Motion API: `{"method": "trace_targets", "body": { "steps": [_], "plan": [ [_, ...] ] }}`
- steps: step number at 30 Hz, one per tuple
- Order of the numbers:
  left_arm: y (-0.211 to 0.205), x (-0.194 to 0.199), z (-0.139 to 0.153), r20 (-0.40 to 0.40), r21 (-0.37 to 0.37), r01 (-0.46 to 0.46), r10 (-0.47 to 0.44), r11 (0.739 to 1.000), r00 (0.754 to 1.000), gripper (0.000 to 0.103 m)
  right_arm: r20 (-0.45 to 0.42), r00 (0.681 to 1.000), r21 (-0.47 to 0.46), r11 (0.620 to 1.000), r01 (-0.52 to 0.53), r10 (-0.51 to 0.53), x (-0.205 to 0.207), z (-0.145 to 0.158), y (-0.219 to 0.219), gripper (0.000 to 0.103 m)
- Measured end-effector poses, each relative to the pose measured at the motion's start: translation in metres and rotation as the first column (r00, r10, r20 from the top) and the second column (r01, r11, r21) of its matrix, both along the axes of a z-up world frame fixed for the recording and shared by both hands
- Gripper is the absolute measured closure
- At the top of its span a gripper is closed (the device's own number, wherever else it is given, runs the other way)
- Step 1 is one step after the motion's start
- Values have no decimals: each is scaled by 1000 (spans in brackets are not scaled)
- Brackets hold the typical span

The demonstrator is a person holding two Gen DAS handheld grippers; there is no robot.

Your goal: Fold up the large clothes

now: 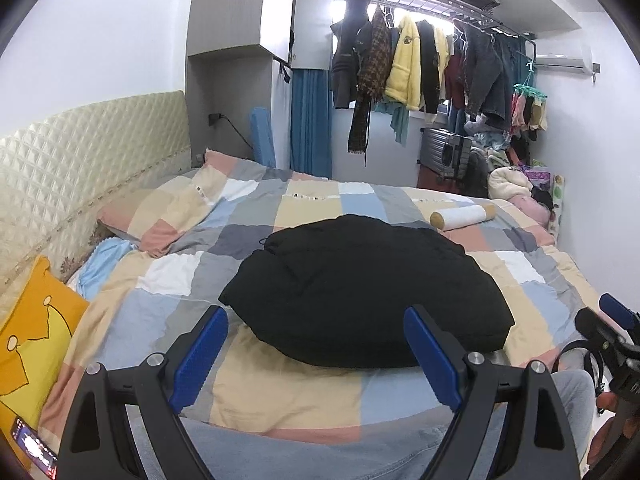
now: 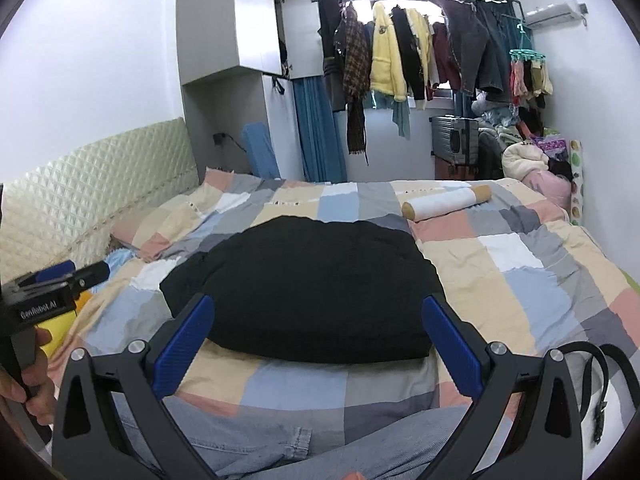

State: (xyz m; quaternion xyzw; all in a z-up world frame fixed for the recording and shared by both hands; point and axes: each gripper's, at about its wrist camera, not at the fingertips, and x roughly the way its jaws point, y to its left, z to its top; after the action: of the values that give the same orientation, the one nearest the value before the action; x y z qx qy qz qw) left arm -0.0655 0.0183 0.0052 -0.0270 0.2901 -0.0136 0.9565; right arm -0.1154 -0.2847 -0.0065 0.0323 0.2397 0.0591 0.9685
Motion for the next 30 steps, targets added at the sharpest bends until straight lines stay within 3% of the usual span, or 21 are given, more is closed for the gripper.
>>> {"method": "trace_targets", "body": {
  "steps": [12,30],
  "plan": [
    [-5,5,-14,-41,3,15,-15,1000,999,13,-39,999,-5,1000,18,-19,8,-11,2,0],
    [-6,7,-13,-65,-13,25,-26,1000,998,13,-40,999,10,999,33,-33,9,-10,3,0]
  ]
}}
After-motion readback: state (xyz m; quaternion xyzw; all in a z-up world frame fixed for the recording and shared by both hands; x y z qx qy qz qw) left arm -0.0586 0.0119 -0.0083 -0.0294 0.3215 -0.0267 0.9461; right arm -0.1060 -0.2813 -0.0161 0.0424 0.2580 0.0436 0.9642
